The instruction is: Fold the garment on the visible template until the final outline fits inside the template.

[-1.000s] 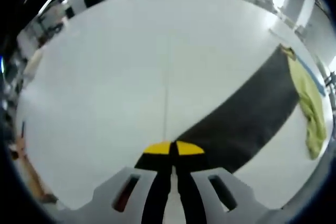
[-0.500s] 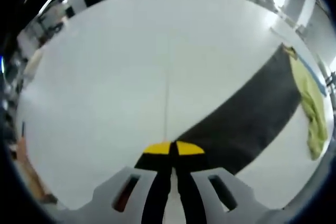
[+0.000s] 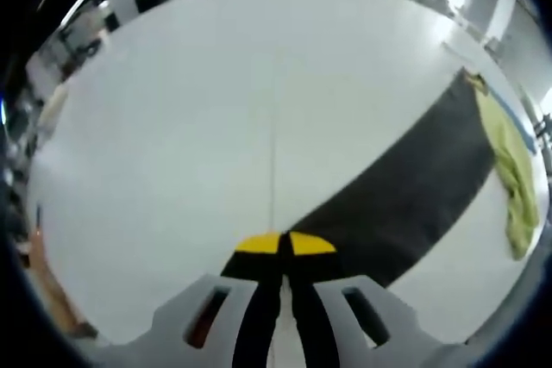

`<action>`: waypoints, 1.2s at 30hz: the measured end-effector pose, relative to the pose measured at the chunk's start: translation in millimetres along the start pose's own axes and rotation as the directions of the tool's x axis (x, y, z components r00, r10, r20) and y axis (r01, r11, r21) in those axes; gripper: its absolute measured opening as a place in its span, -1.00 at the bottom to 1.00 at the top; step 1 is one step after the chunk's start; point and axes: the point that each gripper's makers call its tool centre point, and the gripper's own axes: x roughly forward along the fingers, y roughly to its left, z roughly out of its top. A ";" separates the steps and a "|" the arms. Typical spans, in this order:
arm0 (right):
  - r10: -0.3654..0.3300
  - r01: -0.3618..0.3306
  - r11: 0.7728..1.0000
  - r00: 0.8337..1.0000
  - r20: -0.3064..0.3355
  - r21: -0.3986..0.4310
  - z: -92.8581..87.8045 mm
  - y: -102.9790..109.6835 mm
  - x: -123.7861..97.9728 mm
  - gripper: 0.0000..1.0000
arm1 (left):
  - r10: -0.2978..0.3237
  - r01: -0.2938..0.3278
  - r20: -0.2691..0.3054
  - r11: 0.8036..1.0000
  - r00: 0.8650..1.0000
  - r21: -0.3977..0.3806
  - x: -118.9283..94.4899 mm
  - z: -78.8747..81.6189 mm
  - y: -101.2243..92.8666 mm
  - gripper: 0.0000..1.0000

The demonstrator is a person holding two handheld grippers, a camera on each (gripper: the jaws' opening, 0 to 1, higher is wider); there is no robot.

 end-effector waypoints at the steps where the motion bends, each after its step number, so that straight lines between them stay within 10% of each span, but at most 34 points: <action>1: 0.001 -0.001 1.000 1.000 0.000 0.001 0.0 0.4 0.1 0.91 | 0.000 0.000 0.000 1.000 1.000 0.005 -0.2 -0.1 -0.3 -1.00; 36: 0.031 -0.030 0.999 0.999 0.038 -0.023 3.7 -2.1 -11.0 0.91 | -0.016 0.027 0.096 0.994 0.995 -0.110 -41.2 -6.1 -15.4 -0.89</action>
